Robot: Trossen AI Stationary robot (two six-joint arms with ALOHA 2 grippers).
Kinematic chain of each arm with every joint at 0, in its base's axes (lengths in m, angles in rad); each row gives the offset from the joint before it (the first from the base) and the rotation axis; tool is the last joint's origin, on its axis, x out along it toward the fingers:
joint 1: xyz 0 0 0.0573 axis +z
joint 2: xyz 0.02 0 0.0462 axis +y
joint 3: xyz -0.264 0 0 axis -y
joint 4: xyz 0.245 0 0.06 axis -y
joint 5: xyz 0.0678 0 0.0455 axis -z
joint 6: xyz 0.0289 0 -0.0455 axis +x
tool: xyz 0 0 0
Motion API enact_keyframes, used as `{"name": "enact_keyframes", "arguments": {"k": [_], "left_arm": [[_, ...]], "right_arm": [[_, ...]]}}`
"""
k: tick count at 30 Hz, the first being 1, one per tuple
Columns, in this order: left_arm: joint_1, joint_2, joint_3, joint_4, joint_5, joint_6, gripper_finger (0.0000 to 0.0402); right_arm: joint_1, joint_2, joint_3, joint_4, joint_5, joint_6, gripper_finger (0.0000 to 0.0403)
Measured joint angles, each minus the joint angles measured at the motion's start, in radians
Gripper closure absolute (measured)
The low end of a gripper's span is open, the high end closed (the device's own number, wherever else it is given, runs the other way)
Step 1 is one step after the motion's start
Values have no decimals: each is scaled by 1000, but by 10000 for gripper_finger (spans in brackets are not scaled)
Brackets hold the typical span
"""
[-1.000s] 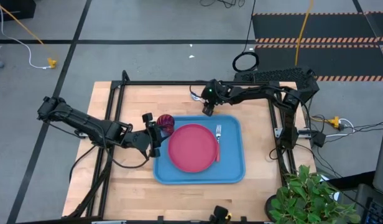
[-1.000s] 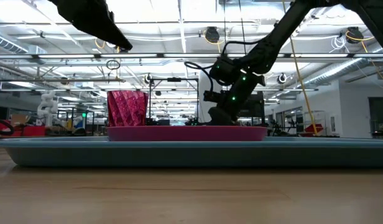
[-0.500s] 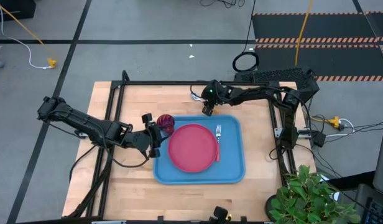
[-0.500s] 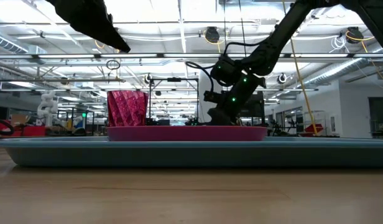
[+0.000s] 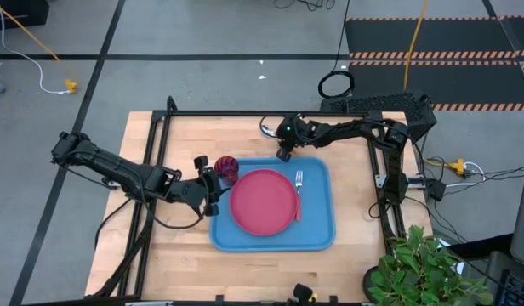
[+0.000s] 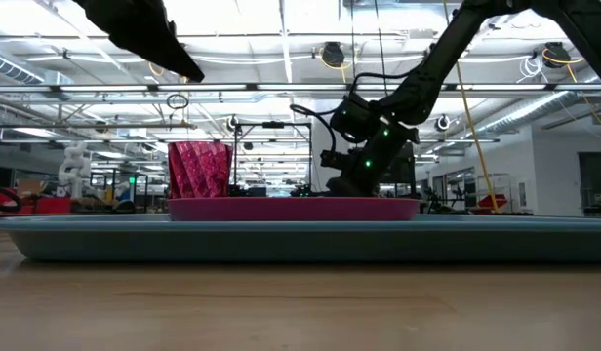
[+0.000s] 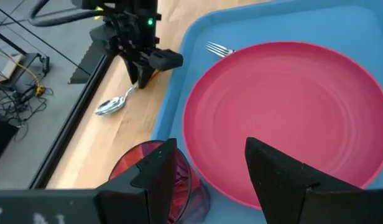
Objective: Pick and place plate/cup/fork/spoon on tray
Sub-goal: Put the yellow spoon on the blue tray to the right of the pink fork
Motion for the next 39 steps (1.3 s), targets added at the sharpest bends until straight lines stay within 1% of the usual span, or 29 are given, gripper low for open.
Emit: {"name": "enact_keyframes", "arguments": {"k": [2, 8, 13, 17, 20, 26, 30, 32, 36, 39], "left_arm": [[1, 0, 0, 19, 0, 12, 208], [8, 0, 0, 111, -2, 148, 208], [8, 0, 0, 148, -4, 257, 208], [8, 0, 0, 202, -30, 321, 208], [8, 0, 0, 229, -33, 350, 208], [8, 0, 0, 234, -35, 387, 208], [8, 0, 0, 234, -36, 377, 208], [8, -1, 0, 235, -35, 372, 208], [8, -1, 0, 235, -35, 371, 208], [8, -1, 0, 242, -35, 369, 208]], "right_arm": [[0, 10, 1, 5, 1, 1, 318], [0, 19, 2, 5, 5, 26, 377], [0, -6, 0, -17, 10, 74, 377], [13, -45, -2, -50, 54, 93, 371], [26, -82, -2, -62, 59, 90, 371], [49, -153, -2, -97, 61, 114, 372], [88, -223, -2, -189, 68, 157, 372], [122, -271, -2, -249, 96, 194, 372], [205, -366, -1, -367, 202, 259, 370], [274, -423, -1, -425, 261, 319, 370]]}}
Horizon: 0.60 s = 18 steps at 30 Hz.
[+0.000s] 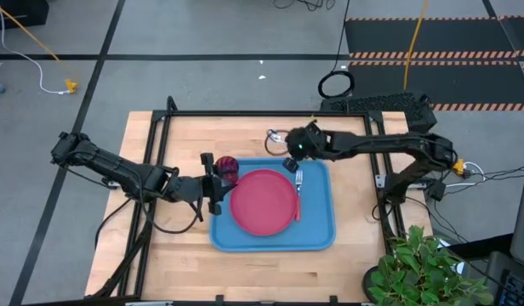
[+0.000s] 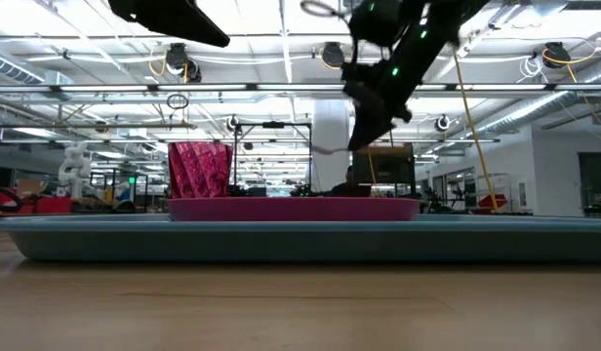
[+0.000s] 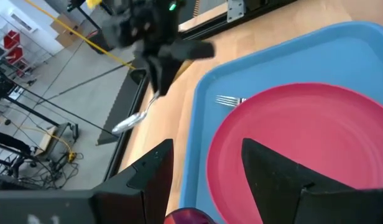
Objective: Pick and place plate/cup/fork/spoon on tray
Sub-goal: Put the yellow spoon on the blue tray to the right of the pink fork
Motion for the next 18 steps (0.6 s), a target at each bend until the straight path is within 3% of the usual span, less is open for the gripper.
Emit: {"name": "enact_keyframes", "arguments": {"k": [11, 18], "left_arm": [[-2, 0, 1, 46, 0, -25, 208], [-35, 0, 1, 45, 1, -78, 208]], "right_arm": [[273, -103, 1, -315, 231, 430, 370], [447, -87, -22, -357, 319, 735, 370]]}}
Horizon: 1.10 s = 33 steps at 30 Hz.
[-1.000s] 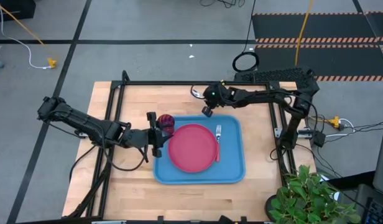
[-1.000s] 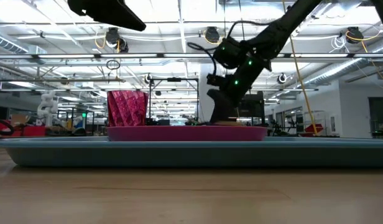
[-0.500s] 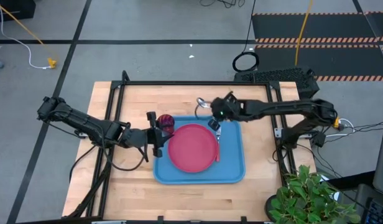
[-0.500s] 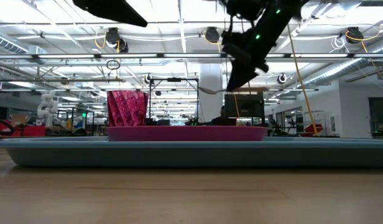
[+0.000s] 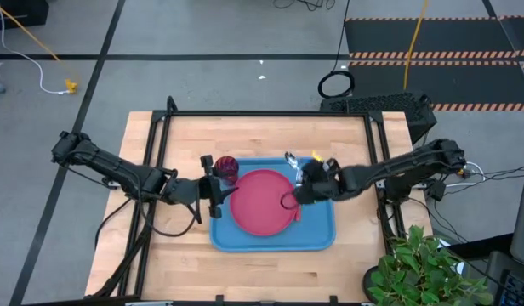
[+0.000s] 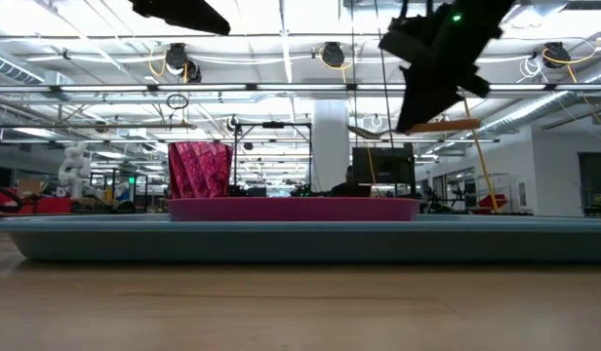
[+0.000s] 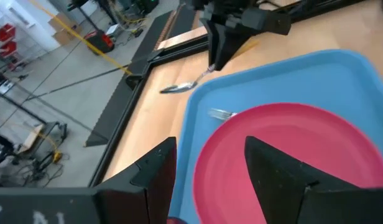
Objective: Pick and place plate/cup/fork/spoon on tray
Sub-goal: Put the yellow spoon on the blue tray to the right of the pink fork
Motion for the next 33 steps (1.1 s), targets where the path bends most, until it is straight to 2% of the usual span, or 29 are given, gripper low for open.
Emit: {"name": "enact_keyframes", "arguments": {"k": [5, 9, 12, 22, 27, 33], "left_arm": [[-54, 0, 0, 1, 2, -1, 208], [-94, 0, 0, 5, 1, -14, 208], [-121, -1, 1, 5, 2, -45, 208], [-214, 0, 1, -11, 1, -153, 208], [-259, 0, 1, -41, 1, -226, 208], [-306, 0, 1, -69, 0, -298, 208]], "right_arm": [[113, 17, -72, 71, 41, 223, 370], [176, 40, -126, 176, 69, 322, 370], [206, 67, -134, 179, 78, 388, 371], [224, 141, -134, 126, 132, 505, 371], [224, 194, -134, 28, 129, 641, 371], [224, 274, -134, 21, 74, 746, 371]]}}
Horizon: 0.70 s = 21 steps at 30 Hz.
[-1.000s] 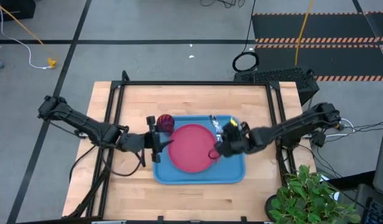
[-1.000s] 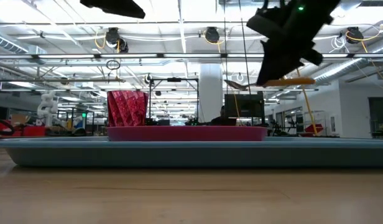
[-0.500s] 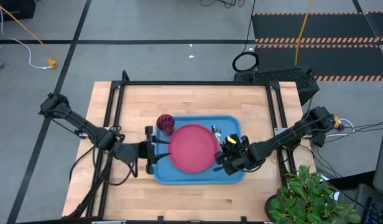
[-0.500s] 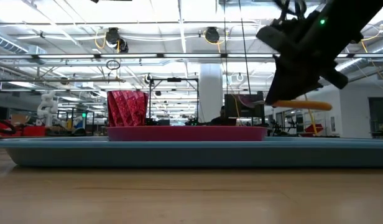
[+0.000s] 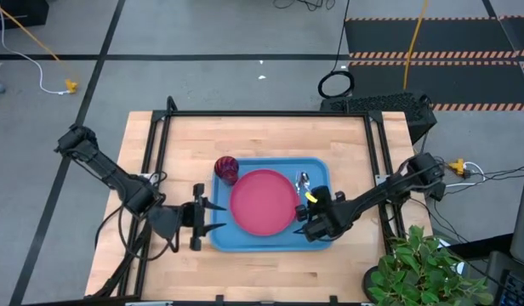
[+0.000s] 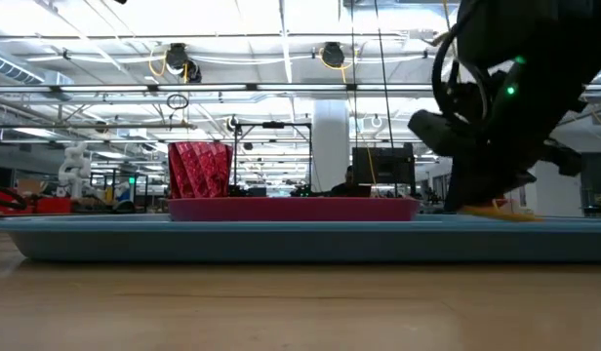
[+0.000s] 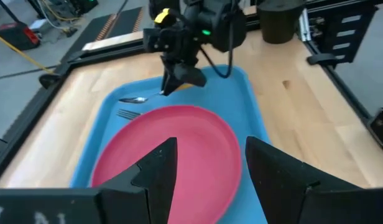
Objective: Pick and place plate/cup/fork/spoon on tray
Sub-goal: Put the yellow spoon on the blue tray to the right of the pink fork
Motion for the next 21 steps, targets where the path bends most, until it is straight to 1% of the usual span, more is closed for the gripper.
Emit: {"name": "enact_keyframes", "arguments": {"k": [8, 11, 15, 18, 21], "left_arm": [[-36, 0, 0, -19, 0, -54, 208], [-40, 0, 0, -18, 0, -54, 208], [-40, 0, 0, -18, 0, -49, 208], [-35, 0, 0, -17, 0, -35, 208], [-25, 0, 0, -14, 0, -7, 208]], "right_arm": [[4, 63, 0, -7, -2, 96, 370], [4, 80, 0, -26, -7, 141, 366], [4, 93, 2, -63, -60, 163, 364], [4, 96, 2, -77, -66, 179, 363], [4, 96, 2, -75, -72, 185, 351]]}}
